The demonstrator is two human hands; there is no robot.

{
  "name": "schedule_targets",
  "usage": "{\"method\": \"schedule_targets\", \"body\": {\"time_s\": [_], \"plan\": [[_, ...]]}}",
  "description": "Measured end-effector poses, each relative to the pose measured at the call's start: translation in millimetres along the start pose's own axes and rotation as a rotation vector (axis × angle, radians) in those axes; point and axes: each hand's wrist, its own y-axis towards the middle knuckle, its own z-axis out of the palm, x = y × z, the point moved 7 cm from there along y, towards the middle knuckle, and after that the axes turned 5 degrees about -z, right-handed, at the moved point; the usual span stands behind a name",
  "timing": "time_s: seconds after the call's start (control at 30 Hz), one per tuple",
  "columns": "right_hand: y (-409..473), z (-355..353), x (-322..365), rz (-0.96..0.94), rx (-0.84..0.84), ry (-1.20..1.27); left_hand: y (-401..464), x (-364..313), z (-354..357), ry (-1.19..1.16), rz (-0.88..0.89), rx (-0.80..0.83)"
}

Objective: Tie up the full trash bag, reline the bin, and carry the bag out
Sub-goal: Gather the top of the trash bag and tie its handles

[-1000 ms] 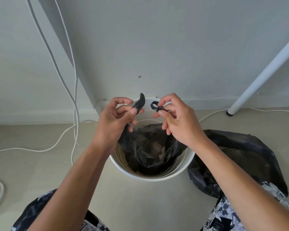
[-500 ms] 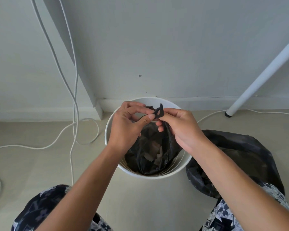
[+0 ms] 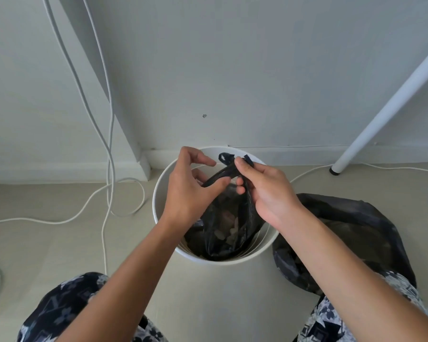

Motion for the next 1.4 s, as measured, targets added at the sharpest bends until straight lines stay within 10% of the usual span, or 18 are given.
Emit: {"method": "schedule_targets", "body": {"time_s": [0.2,0.37,0.5,0.8,1.4], "plan": [[4.6,4.6,-1.0,0.0,0.132,0.12,3.3,29.5,12.5,-0.389,-0.305,0.278],[-11.3,20.1,20.9,-0.517,0.295,-0.961,12.8,37.1,8.0,-0.848,-0.489,0.24],[-22.3,33.1,22.2,-0.751,0.245,-1.284,11.4,37.9,6.8,-0.832,-0.463,0.274],[-32.2,38.9,28.4,-0.962,0.097,-1.203,1.3,42.6,17.9,-0.667,-0.523,0.325],[21.4,-60.4,21.9,-0.219,-0.304,-0.377,32.5,87.5,-35.6,-0.913,-0.626,0.057]]}}
